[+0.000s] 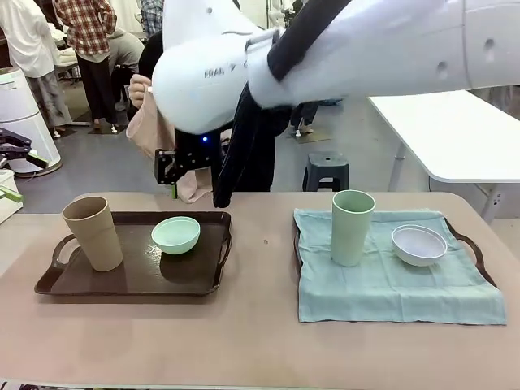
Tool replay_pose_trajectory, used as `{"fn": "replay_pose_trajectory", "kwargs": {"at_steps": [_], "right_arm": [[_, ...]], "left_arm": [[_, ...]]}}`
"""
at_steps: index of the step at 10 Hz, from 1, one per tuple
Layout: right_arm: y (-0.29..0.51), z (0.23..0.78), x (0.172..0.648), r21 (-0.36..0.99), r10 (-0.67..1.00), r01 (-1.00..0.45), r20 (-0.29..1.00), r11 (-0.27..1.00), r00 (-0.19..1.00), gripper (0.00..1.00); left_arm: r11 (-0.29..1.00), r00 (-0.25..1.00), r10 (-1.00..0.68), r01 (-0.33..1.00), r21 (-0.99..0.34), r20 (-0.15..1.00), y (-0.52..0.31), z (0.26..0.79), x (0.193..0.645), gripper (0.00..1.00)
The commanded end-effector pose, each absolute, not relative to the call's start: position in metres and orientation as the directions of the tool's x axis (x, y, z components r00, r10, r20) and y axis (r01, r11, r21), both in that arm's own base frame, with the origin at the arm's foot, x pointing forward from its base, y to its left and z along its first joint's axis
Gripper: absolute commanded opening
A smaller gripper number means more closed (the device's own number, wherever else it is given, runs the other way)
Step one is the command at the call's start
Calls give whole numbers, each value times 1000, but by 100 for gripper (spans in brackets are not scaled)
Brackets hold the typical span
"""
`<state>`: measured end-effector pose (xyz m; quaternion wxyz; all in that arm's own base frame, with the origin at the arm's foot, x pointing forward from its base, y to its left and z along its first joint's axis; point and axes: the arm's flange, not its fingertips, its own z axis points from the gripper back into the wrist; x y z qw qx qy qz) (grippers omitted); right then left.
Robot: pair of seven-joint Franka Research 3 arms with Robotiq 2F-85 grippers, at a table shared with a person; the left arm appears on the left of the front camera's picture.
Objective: Set up a tray with a mat and arrange the tableware.
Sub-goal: Pick up the Picnic Bowl and Reusable plastic cup from the Handle tray in front of the human's position and hold them in the air.
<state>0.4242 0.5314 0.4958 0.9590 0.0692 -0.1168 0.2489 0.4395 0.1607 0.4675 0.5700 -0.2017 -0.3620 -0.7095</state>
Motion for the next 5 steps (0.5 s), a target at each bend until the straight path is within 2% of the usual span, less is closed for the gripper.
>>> {"fn": "replay_pose_trajectory", "kwargs": {"at_steps": [1,5], "right_arm": [[551,461,443,81,395,-442,325,893,859,100],[577,435,456,29,384,-415,324,910,865,100]], "left_arm": [[-29,-159,-717,980,198,679,150,447,449,100],[-9,-57,-688,997,70,724,146,399,460,100]]}}
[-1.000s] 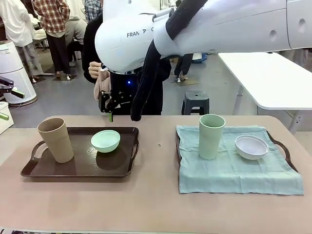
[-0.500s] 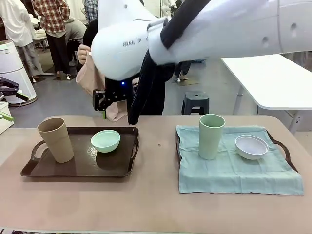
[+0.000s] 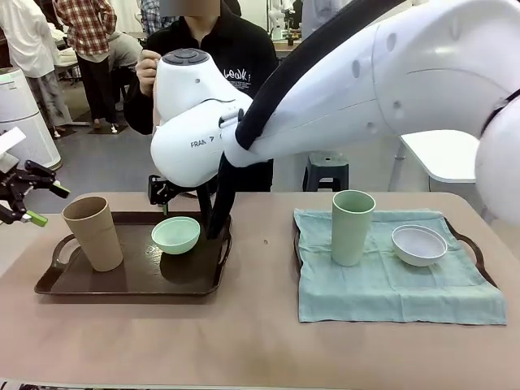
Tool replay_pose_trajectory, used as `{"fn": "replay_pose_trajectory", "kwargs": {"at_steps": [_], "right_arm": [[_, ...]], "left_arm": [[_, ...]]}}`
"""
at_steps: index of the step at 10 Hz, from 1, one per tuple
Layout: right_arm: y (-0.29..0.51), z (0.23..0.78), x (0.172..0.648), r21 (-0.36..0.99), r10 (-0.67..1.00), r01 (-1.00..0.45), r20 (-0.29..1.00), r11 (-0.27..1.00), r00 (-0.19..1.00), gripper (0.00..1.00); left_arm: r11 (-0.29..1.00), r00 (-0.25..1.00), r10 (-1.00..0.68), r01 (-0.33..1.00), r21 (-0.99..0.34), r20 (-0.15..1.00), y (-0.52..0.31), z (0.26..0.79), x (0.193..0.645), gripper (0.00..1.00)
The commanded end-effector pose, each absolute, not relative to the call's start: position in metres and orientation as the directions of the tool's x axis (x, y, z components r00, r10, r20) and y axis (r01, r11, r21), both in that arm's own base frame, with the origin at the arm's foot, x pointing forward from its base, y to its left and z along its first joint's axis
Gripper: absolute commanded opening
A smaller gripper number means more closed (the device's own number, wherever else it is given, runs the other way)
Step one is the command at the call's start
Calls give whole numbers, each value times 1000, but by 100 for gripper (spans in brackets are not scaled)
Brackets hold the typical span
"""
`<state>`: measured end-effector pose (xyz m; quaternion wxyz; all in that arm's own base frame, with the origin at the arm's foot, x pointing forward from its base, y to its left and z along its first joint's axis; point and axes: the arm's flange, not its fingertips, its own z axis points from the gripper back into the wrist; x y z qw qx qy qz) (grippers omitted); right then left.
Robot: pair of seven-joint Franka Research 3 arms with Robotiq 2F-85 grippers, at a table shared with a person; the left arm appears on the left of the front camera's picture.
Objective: Set up a tray with a mat and arrange the tableware.
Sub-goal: Pick up the Picnic Bowl and Reusable plastic cup from the Handle tray in front of the human's position and hold them in the air.
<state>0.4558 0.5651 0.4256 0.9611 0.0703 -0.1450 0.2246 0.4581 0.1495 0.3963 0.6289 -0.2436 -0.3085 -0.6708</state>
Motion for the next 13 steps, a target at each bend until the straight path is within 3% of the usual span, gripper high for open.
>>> {"fn": "replay_pose_trajectory", "kwargs": {"at_steps": [1,3,4,5,7,13], "right_arm": [[579,434,459,30,377,-408,325,912,867,100],[576,435,464,52,275,-295,236,954,932,100],[572,429,458,61,397,-435,311,898,863,100],[572,429,458,61,397,-435,311,898,863,100],[568,423,471,113,343,-380,257,918,904,100],[571,384,484,78,277,-294,180,953,944,100]], "left_arm": [[-17,-42,-682,999,41,730,143,394,461,100],[4,-3,-692,1000,9,722,141,397,461,100],[-18,-54,-683,998,57,729,144,383,460,100],[-18,-54,-683,998,57,729,144,383,460,100],[-8,-35,-682,999,41,730,143,383,461,100],[-54,31,-627,995,-84,778,134,347,466,100]]}}
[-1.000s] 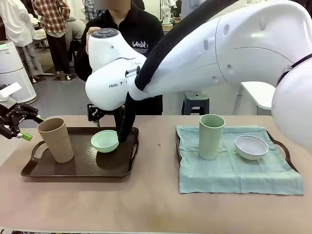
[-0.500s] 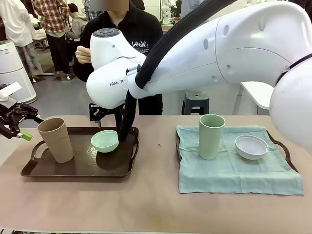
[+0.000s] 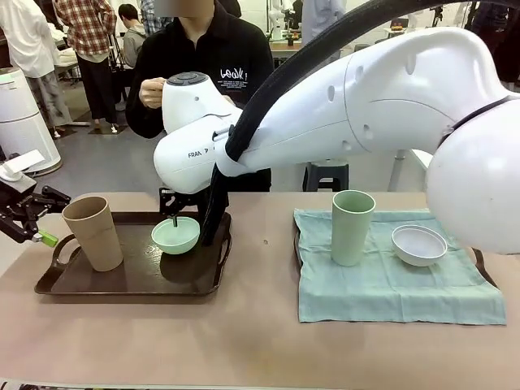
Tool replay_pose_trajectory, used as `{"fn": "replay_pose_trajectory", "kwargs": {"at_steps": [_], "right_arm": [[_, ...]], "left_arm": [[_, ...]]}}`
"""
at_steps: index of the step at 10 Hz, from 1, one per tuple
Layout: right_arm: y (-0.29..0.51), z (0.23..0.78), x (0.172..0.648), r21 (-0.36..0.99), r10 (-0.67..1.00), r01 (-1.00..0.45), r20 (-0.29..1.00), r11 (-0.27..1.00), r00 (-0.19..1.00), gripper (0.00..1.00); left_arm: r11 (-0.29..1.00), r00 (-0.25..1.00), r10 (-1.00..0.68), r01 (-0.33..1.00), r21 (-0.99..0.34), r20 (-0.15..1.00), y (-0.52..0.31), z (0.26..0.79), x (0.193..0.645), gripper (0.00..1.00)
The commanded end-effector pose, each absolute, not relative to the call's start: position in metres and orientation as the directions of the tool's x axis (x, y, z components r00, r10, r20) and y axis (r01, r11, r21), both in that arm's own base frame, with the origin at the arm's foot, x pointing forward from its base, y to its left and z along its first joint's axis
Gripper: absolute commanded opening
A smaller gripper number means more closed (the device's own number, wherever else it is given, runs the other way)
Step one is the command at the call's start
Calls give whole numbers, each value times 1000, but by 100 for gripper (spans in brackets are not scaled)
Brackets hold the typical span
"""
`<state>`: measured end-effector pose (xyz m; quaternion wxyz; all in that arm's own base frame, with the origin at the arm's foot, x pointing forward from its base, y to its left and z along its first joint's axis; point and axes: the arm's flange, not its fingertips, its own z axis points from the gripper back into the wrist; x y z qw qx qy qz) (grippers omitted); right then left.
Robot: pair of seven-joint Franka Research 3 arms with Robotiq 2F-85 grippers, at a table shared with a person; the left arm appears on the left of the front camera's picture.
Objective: Set up a tray with a mat and arrange the tableware.
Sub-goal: Pick up the Picnic Bowl and Reusable plastic cup from the Handle tray in front of the human's position and hold them in the air.
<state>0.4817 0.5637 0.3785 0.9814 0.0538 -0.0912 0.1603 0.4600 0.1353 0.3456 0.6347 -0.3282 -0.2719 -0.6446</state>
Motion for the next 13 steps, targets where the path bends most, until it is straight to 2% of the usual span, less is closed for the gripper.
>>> {"fn": "replay_pose_trajectory", "kwargs": {"at_steps": [1,4,7,13], "right_arm": [[572,379,485,80,278,-293,164,953,947,100],[575,364,489,67,288,-298,130,952,949,100],[575,351,494,70,284,-294,129,953,950,100],[571,343,508,102,260,-291,244,951,934,100]], "left_arm": [[-45,38,-611,996,-83,791,130,341,466,100],[-6,24,-555,999,-33,831,122,335,473,100],[-19,31,-545,999,-49,838,112,330,476,100],[-68,-1,-538,997,-42,843,96,321,476,100]]}}
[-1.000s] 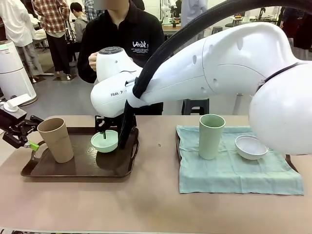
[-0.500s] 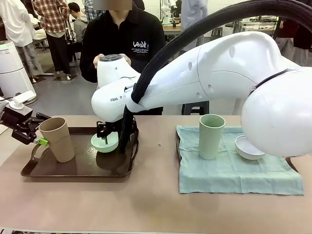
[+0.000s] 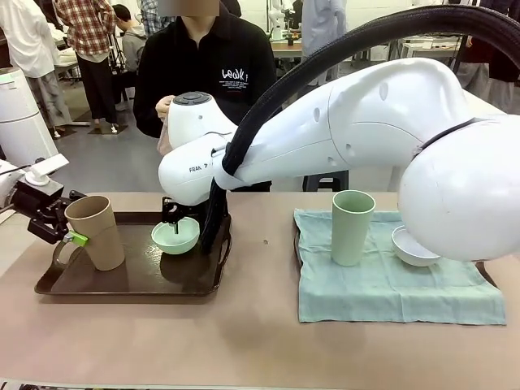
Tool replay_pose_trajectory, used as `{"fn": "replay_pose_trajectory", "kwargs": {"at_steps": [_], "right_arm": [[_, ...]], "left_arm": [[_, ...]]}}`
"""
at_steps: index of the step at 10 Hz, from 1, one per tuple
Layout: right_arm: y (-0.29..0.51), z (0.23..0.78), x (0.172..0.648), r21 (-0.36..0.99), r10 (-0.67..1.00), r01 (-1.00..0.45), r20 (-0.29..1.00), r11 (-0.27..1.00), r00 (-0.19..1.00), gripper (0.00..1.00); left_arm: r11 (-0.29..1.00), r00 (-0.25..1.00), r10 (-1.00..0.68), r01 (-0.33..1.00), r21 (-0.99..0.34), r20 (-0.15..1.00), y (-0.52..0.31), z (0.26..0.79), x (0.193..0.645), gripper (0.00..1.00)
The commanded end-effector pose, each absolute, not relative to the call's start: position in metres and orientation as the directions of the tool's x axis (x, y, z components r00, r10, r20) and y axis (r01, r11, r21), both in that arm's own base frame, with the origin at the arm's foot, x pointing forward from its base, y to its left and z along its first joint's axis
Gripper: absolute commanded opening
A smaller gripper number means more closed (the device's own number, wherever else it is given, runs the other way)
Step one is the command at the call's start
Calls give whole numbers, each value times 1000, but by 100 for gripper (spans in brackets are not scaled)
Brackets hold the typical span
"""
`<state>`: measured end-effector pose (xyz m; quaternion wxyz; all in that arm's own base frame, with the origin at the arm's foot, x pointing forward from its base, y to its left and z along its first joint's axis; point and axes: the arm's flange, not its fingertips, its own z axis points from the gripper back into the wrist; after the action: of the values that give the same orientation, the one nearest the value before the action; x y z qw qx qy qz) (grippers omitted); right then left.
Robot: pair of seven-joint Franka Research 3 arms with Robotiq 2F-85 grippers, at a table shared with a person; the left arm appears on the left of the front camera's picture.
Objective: Set up a tray with a mat and arrange the tableware.
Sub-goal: Pick up the Picnic Bowl and Reusable plastic cup from the Handle tray in front of the human's position and hold them in the air.
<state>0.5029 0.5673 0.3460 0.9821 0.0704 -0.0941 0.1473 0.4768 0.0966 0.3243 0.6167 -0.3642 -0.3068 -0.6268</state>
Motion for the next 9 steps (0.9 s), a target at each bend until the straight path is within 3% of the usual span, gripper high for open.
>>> {"fn": "replay_pose_trajectory", "kwargs": {"at_steps": [1,2,3,4,5,6,7,9], "right_arm": [[571,339,511,96,258,-286,231,953,938,100],[570,336,511,98,273,-300,222,949,936,100],[569,332,512,107,291,-317,205,942,935,43],[570,331,513,105,285,-311,207,945,936,43],[569,331,513,108,285,-312,208,944,936,0],[569,331,514,109,285,-312,212,944,935,38],[569,331,515,108,284,-313,218,944,934,0],[570,333,515,99,284,-312,230,945,931,0]], "left_arm": [[-73,7,-536,996,-55,844,96,320,477,100],[-76,-2,-532,996,-46,847,97,319,476,100],[-73,-7,-525,997,-36,851,96,319,476,41],[-74,-9,-525,997,-35,851,95,318,476,41],[-78,-15,-533,996,-31,846,96,318,476,0],[-82,-21,-537,996,-27,843,96,318,476,37],[-85,-27,-540,996,-22,841,97,318,476,0],[-87,-31,-546,996,-19,837,97,318,476,0]]}}
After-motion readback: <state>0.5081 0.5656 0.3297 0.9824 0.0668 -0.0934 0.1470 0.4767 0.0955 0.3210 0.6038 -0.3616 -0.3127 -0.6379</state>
